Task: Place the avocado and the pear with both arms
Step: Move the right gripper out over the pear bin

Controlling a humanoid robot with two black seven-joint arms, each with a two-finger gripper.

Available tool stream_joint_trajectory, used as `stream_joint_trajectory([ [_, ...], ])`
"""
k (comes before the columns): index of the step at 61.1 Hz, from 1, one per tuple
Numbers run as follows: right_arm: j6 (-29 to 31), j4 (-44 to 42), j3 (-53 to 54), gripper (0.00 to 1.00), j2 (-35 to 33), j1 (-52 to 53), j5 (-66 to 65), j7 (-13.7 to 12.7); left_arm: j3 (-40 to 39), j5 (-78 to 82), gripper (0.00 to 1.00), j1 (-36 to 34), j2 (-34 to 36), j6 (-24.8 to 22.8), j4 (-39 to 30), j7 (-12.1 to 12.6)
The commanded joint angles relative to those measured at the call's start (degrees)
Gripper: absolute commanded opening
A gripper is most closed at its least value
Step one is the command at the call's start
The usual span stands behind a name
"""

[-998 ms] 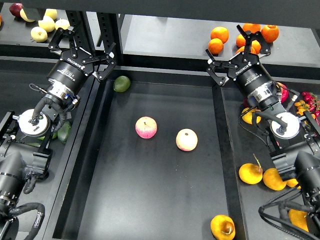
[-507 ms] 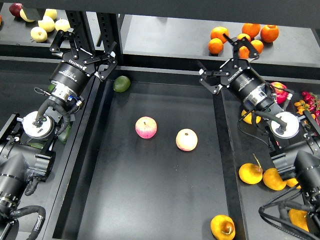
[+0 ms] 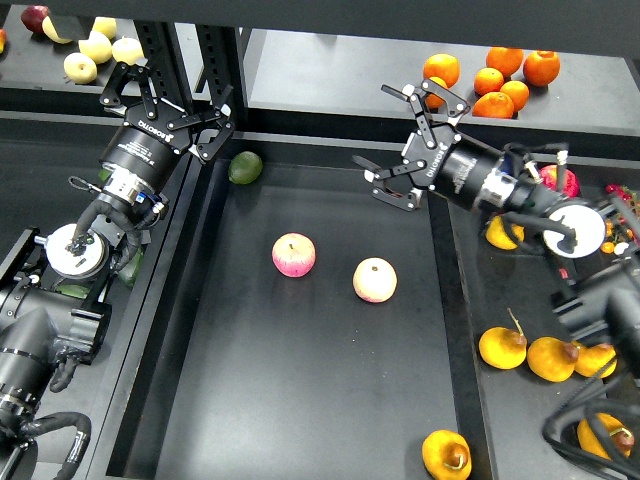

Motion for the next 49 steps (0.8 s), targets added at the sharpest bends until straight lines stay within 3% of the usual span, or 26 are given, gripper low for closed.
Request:
stream_joint_trajectory([
  [1, 0.0, 2.7, -5.9, 1.0, -6.3, 1.1, 1.1, -0.1, 0.1, 0.0, 1.0, 0.1, 0.0, 0.0, 0.1, 0.0],
  [23, 0.0, 7.2, -16.8, 1.0, -15.5, 1.5, 1.3, -0.1, 0.1, 0.0, 1.0, 0.0, 0.0, 0.0, 0.1, 0.0],
  [49, 0.0, 9.1, -37.2, 1.0, -25.5, 1.6, 1.3, -0.1, 0.0, 0.0, 1.0, 0.1, 0.0, 0.0, 0.2, 0.1],
])
